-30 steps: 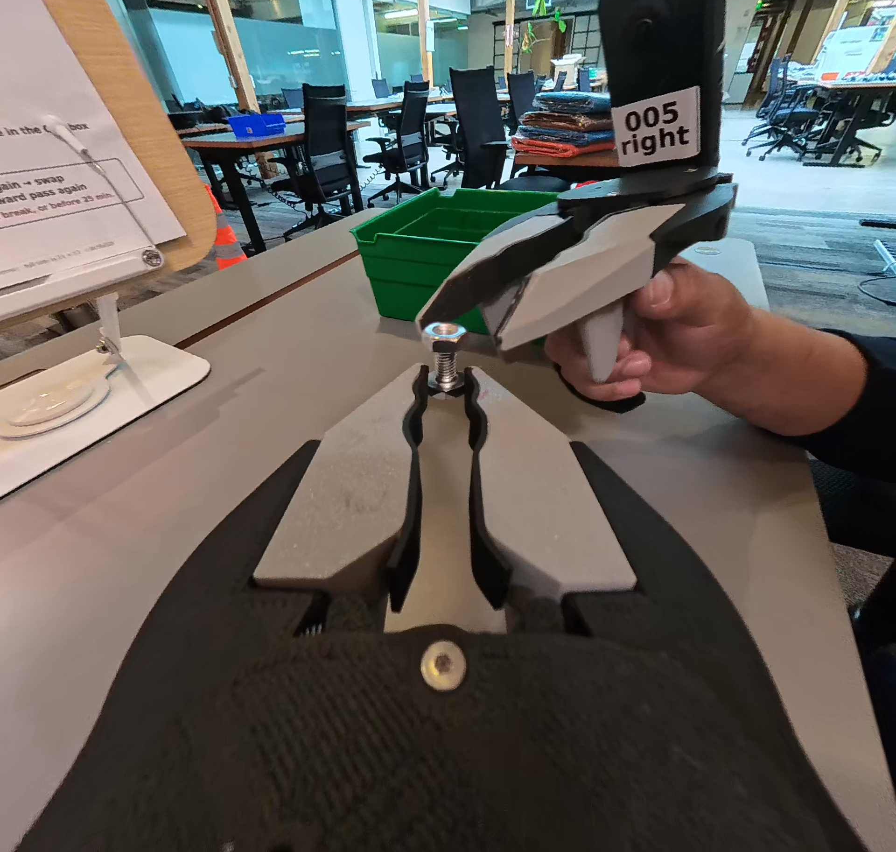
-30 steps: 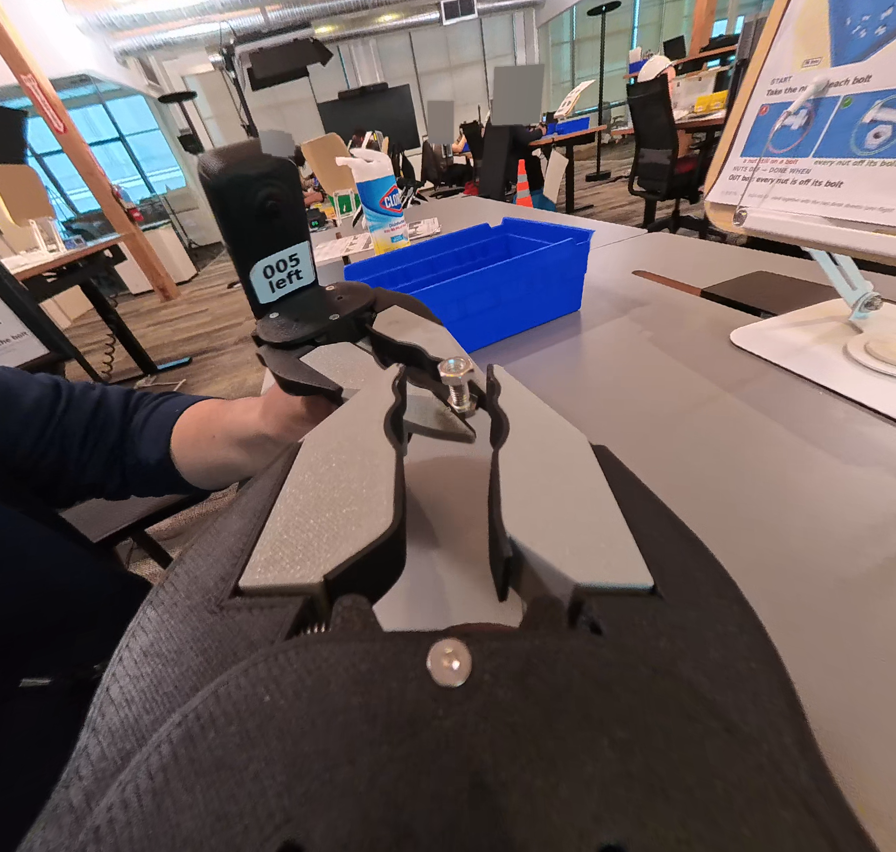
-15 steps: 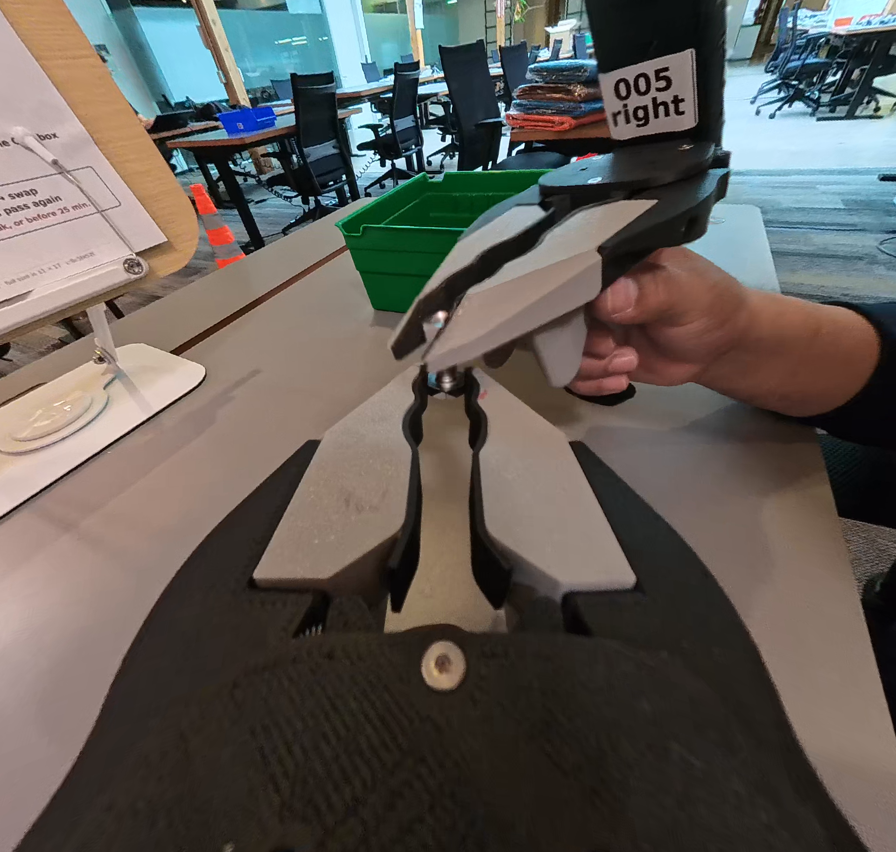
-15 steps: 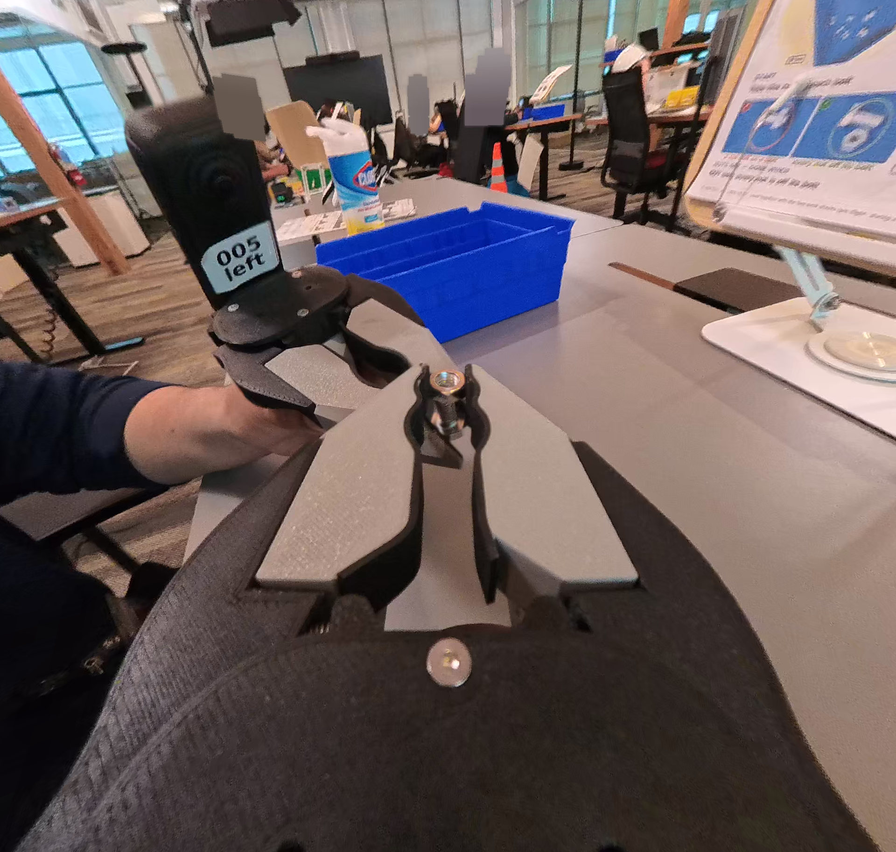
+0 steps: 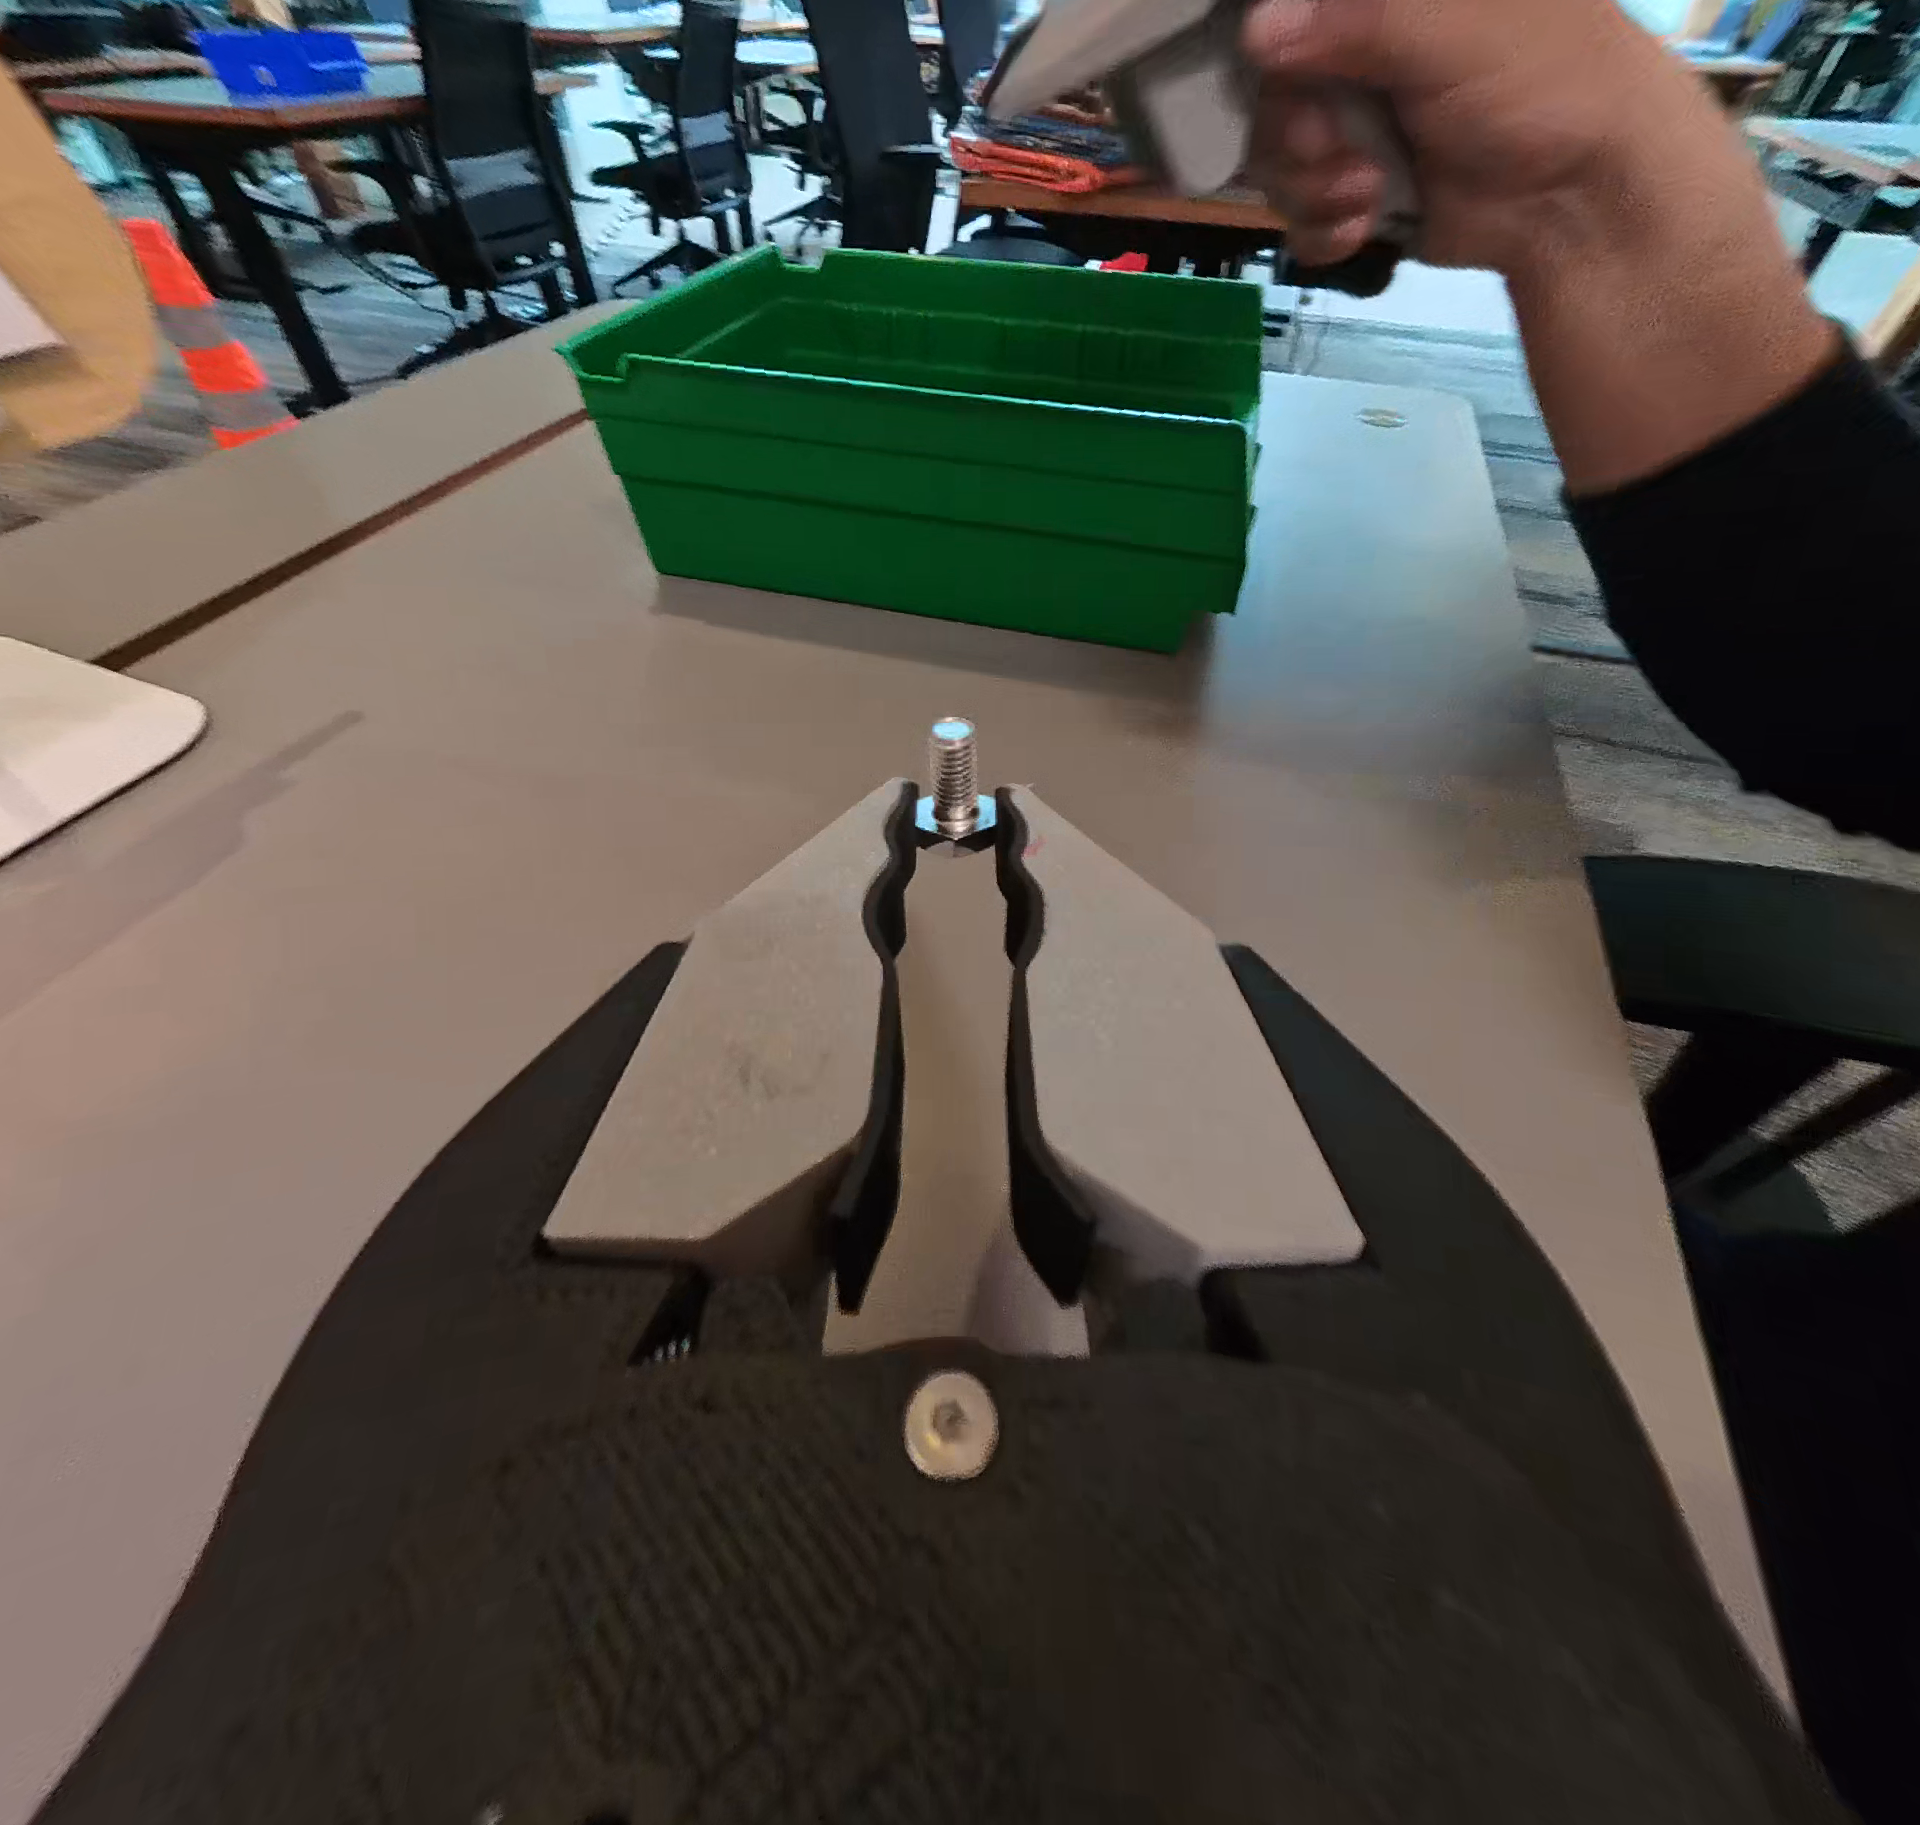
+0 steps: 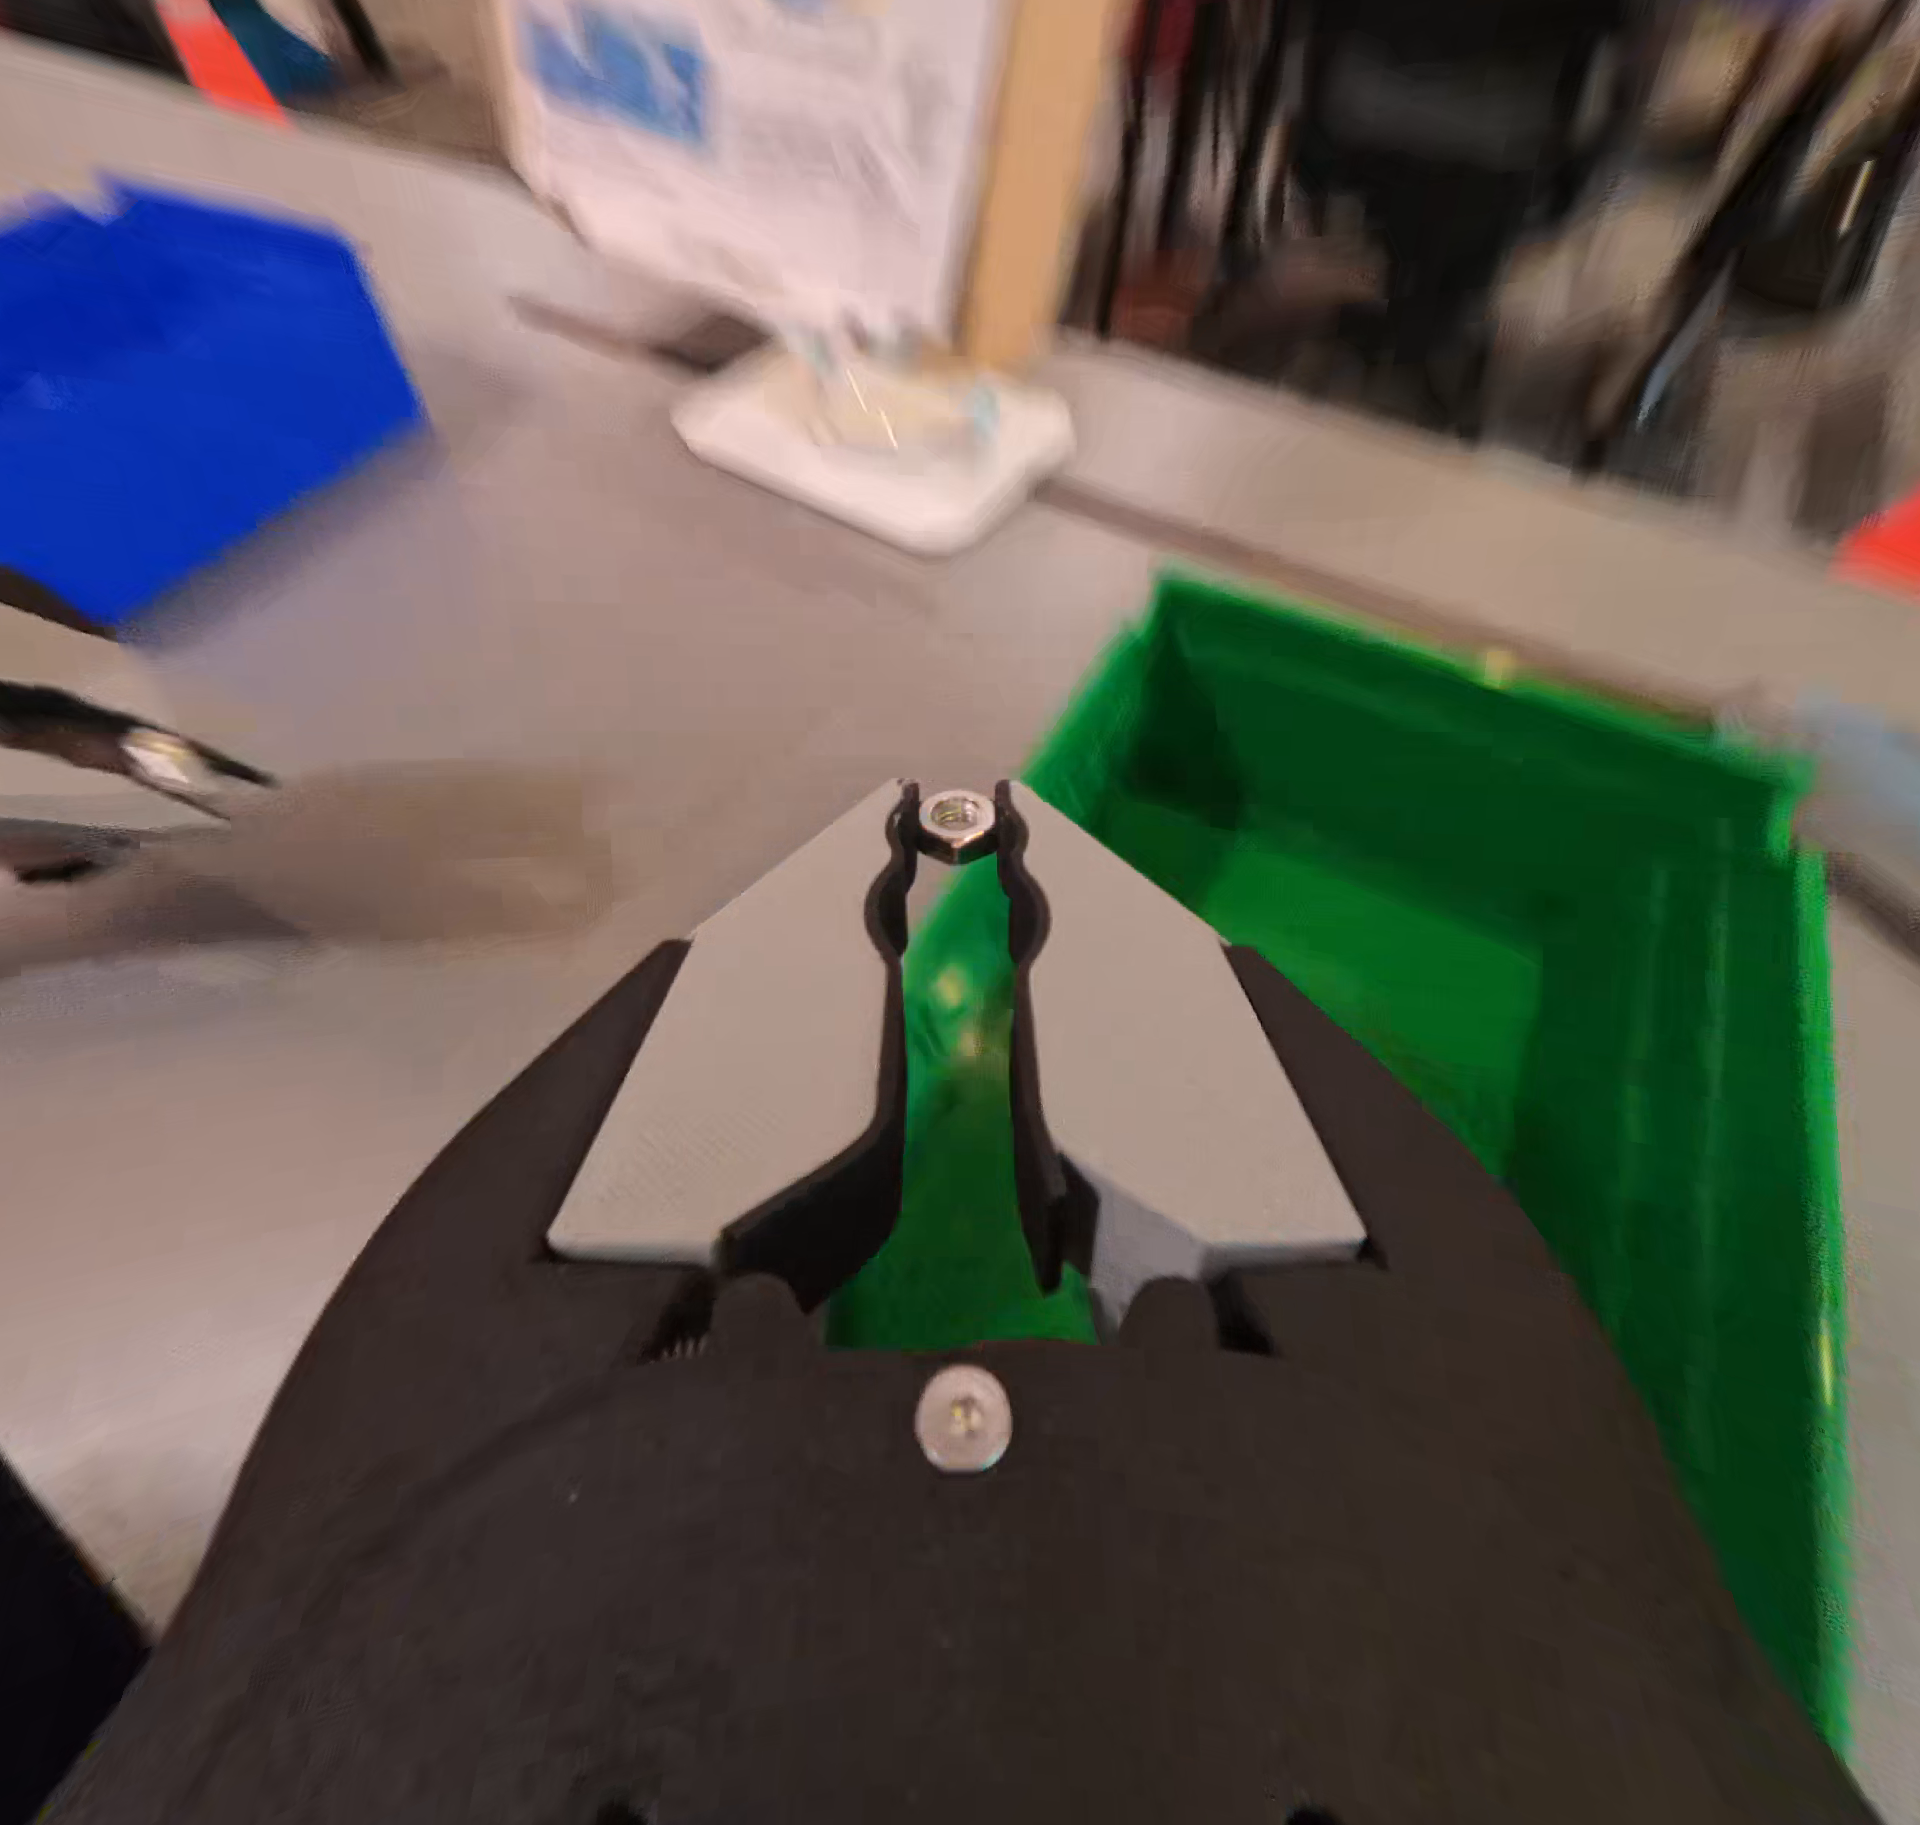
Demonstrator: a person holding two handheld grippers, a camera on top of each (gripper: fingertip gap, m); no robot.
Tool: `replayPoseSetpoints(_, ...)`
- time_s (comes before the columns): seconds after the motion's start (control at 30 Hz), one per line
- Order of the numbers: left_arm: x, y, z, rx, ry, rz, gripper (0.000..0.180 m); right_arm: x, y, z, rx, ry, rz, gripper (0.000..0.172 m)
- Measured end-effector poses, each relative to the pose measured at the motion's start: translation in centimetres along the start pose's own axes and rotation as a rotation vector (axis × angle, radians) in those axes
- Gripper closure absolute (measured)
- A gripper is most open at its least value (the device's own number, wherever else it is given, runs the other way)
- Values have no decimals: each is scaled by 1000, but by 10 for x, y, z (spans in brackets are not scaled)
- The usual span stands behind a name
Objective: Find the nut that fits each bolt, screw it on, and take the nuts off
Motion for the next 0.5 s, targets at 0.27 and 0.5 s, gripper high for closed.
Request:
replayPoseSetpoints(0.27, 10, -6, 16, 21, -77, -1, 168, 79, -66, 103, 123, -123, -262, 140)
replayPoseSetpoints(0.5, 12, -4, 15, 33, -53, 17, 168, 28, -14, 7, 26, 93, -11, 152)
Point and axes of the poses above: each gripper's, where its closed fingertips meet, x out along the fingers, y out of its top, z = x × y across the jaws, the point moved 7 cm from there along -x, back along the fingers, and after that the axes turned 5 degrees about y, right-handed, at the moved point
